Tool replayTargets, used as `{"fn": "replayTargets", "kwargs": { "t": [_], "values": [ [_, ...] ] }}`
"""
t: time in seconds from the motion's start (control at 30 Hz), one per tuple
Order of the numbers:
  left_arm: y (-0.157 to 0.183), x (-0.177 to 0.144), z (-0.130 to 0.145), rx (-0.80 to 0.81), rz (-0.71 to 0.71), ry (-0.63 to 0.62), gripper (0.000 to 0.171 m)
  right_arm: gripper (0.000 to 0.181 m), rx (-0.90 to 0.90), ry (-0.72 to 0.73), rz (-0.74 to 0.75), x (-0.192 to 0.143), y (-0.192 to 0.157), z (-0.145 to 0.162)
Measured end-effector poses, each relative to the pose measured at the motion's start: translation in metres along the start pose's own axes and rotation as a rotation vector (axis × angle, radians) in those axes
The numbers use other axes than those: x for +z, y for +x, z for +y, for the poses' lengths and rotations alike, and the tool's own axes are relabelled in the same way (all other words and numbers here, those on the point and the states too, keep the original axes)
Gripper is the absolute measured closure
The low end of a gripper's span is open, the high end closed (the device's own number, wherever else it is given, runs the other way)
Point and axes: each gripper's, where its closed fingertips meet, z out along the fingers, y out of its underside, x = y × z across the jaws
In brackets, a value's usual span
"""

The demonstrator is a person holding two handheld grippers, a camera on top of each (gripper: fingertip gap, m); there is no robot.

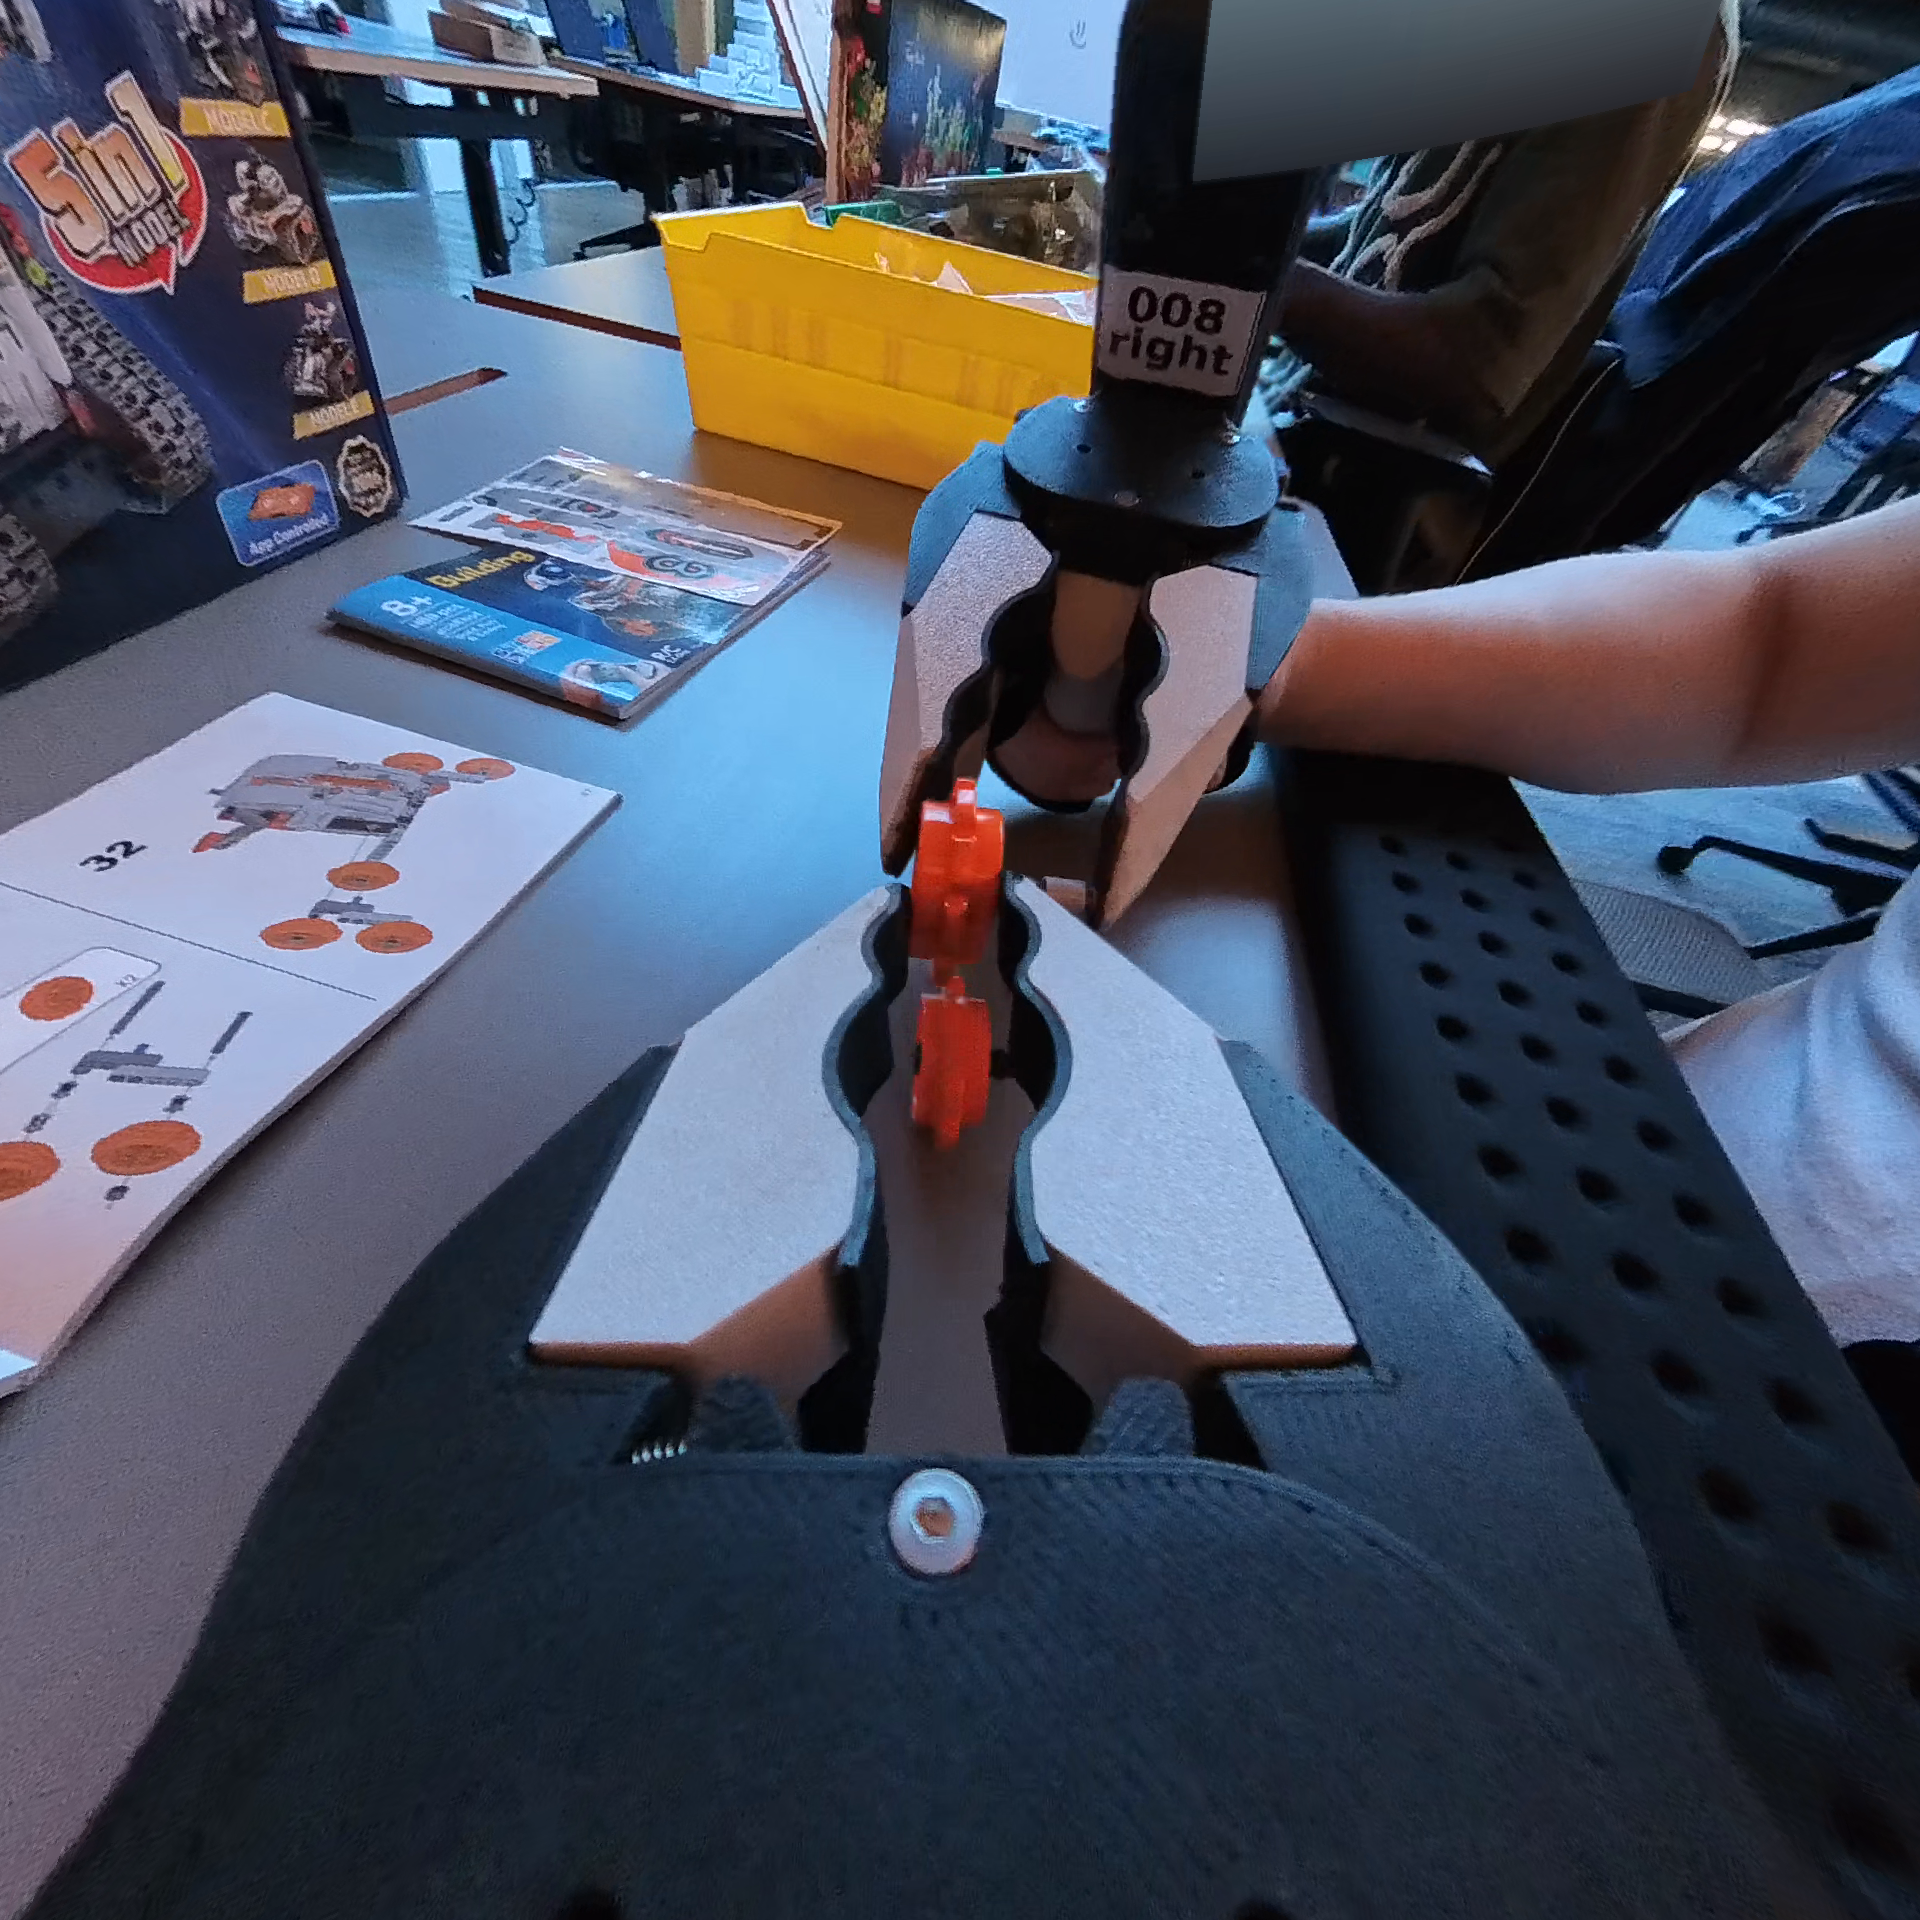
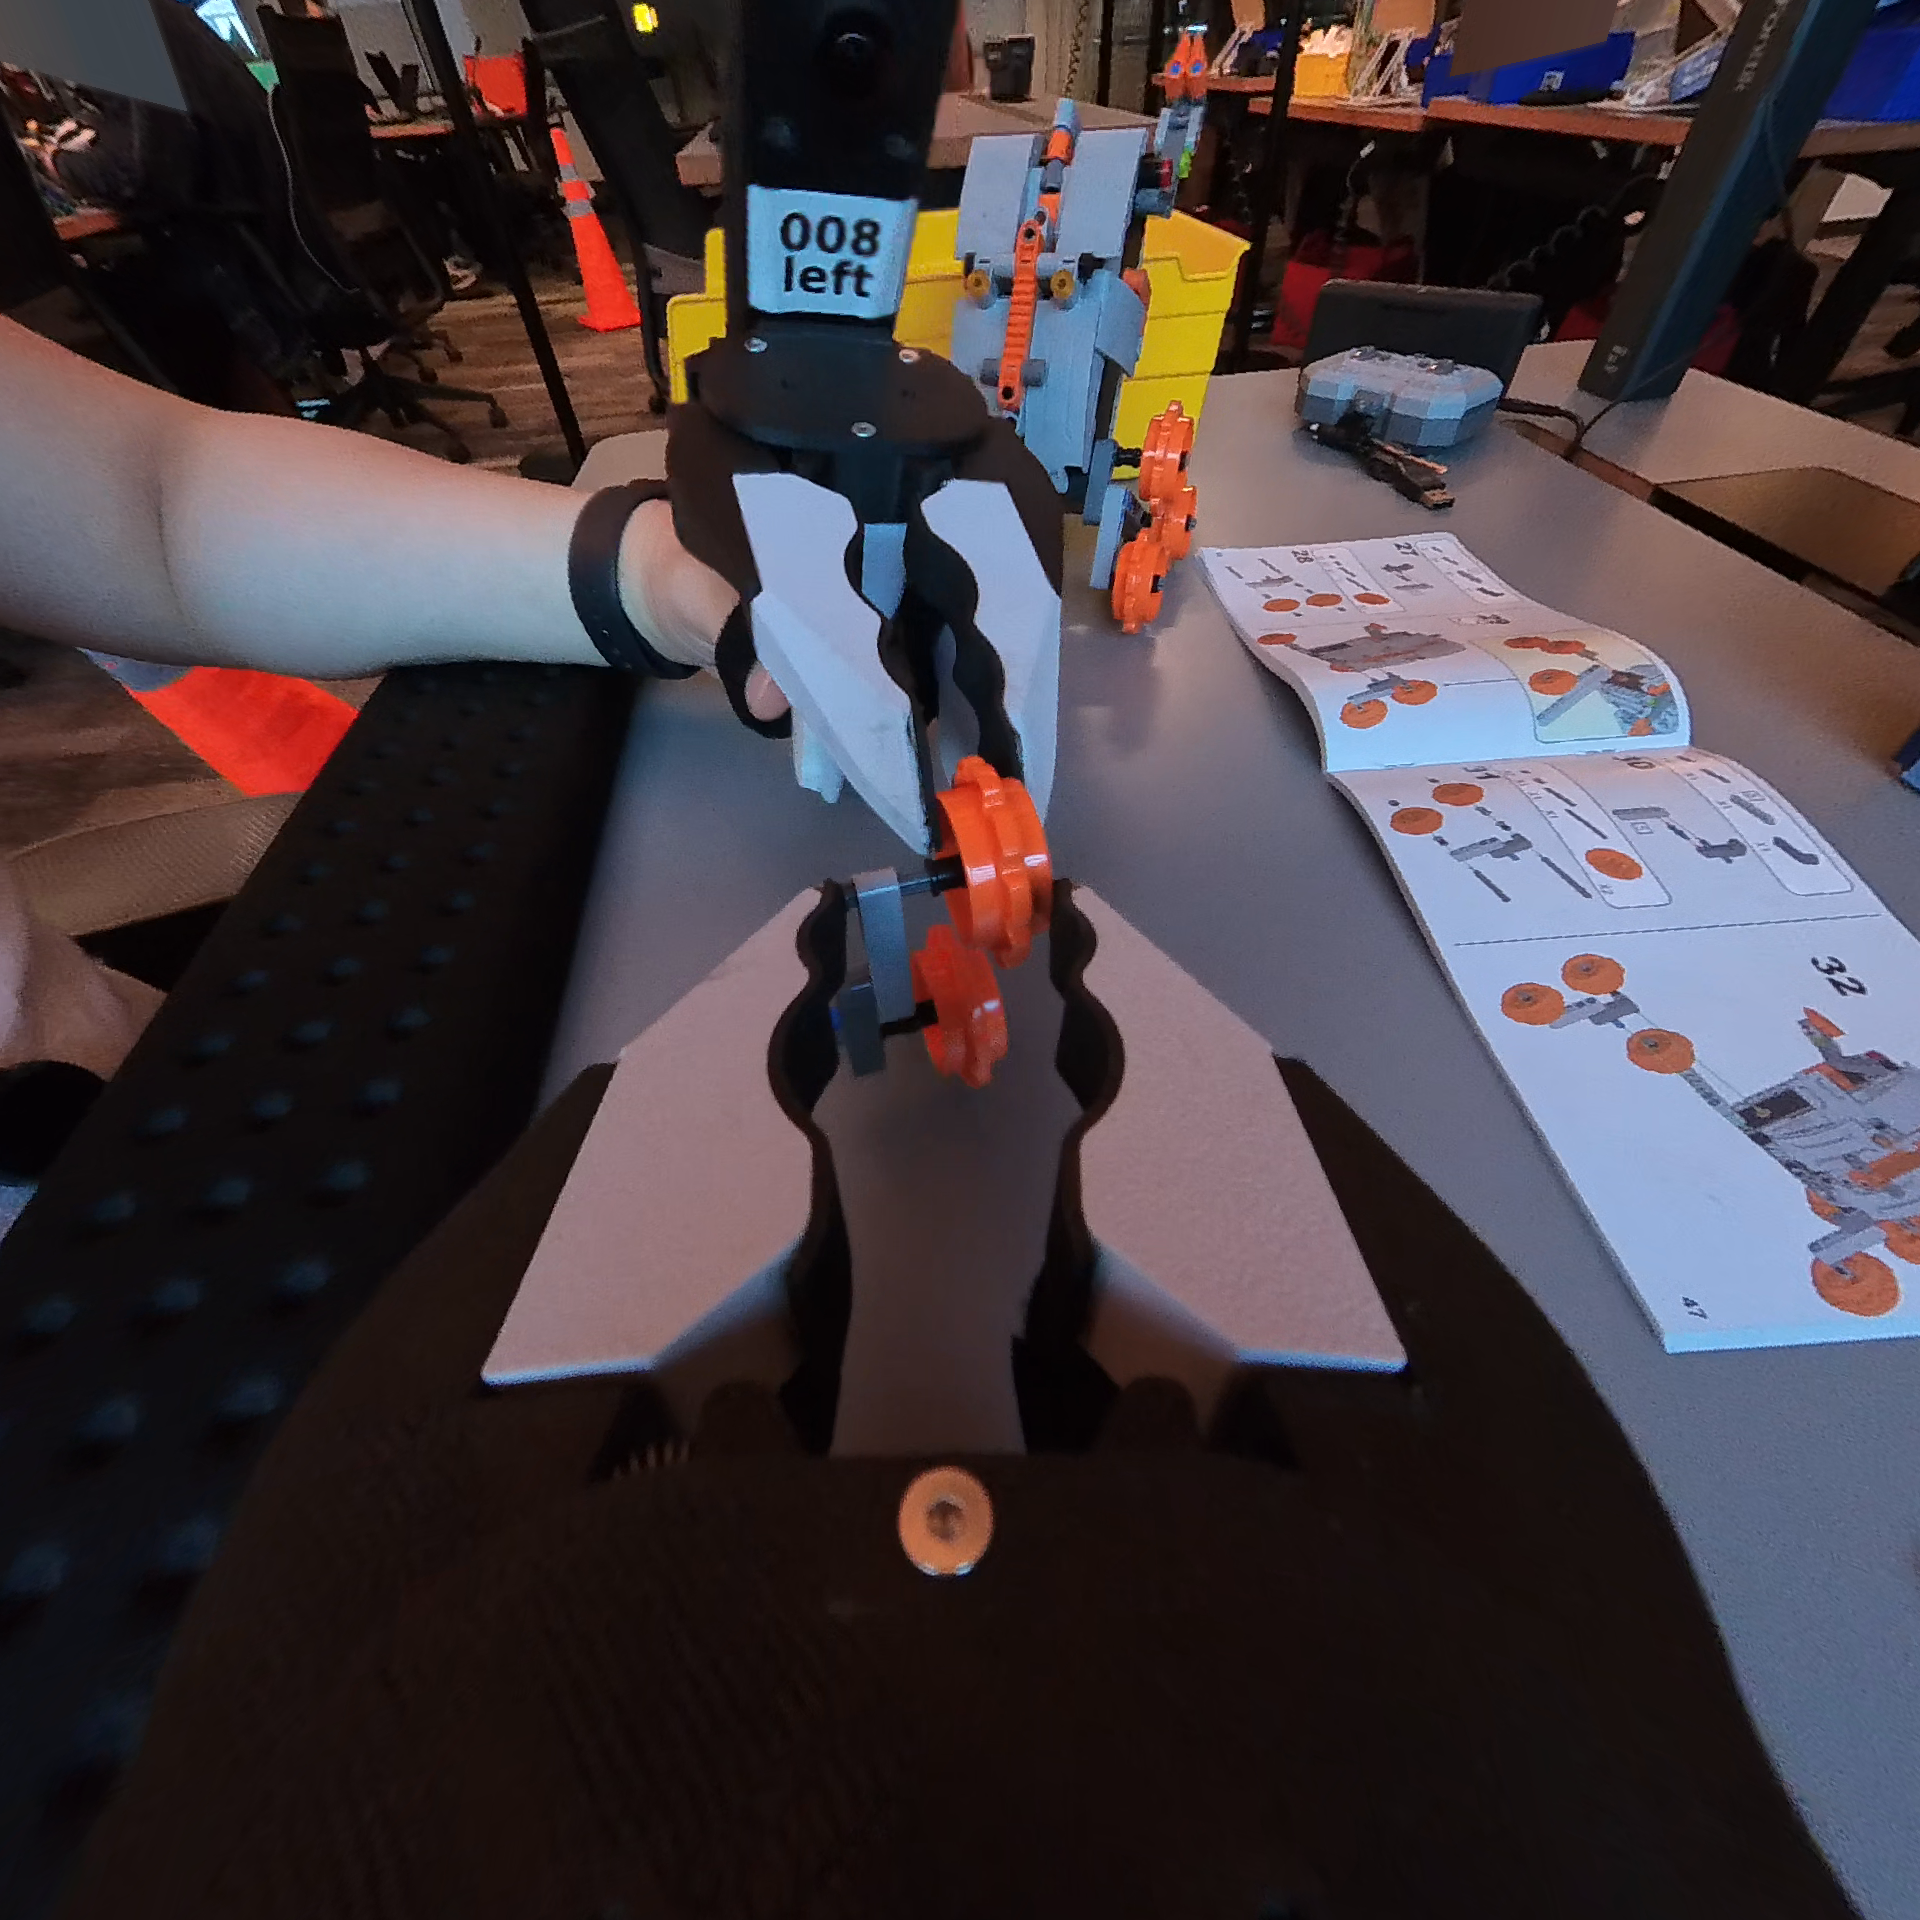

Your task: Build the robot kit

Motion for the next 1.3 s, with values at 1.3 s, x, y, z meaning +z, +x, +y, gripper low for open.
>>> {"fn": "replayTargets", "kwargs": {
  "t": [1.3],
  "values": [
    [-0.017, -0.014, -0.025, 0.281, -0.262, 0.06, 0.159, 0.126, 0.11, 0.089, 0.018, 0.002, 0.003, -0.02]
  ]
}}
